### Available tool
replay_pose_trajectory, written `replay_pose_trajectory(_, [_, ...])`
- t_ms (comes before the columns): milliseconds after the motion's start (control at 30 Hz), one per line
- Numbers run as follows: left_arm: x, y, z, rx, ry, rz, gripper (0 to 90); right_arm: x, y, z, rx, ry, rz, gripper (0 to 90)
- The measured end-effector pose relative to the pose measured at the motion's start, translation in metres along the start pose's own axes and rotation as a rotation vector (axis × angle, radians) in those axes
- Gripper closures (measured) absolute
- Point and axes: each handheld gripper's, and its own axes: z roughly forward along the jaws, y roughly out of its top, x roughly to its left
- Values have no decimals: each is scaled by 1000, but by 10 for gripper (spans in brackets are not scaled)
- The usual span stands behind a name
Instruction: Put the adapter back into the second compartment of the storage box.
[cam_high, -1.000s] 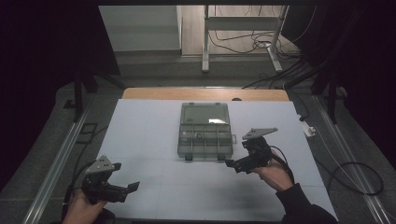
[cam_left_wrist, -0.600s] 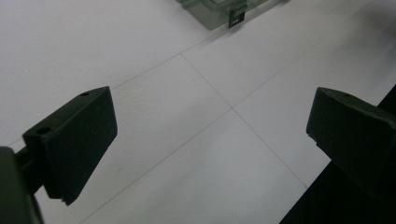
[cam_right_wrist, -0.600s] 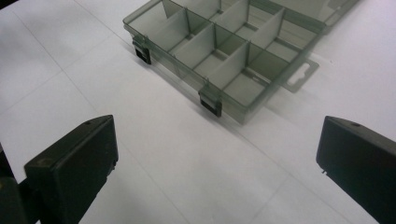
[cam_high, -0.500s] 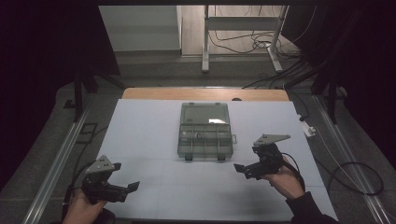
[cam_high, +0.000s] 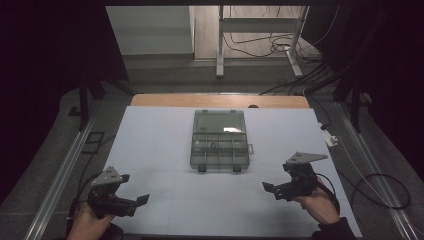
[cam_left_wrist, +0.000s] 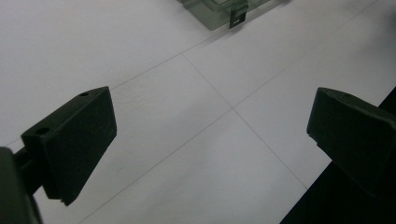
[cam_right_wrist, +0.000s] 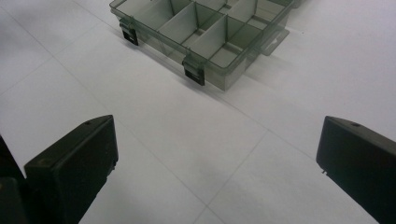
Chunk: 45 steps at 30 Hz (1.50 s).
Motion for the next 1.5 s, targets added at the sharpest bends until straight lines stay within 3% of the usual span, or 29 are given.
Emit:
replay_pose_trajectory(600, [-1,0,-1,-5,20,-3,1,0,-27,-26,-4,-71,40,0])
replay_pose_trajectory(900, [-2,0,-1,-10,29,-3,0,3,-40,-42,-43,-140,86,0])
replay_pose_trajectory(1500, [-2,1,0,-3,29,-6,1,6,-50,-49,-40,-165,105,0])
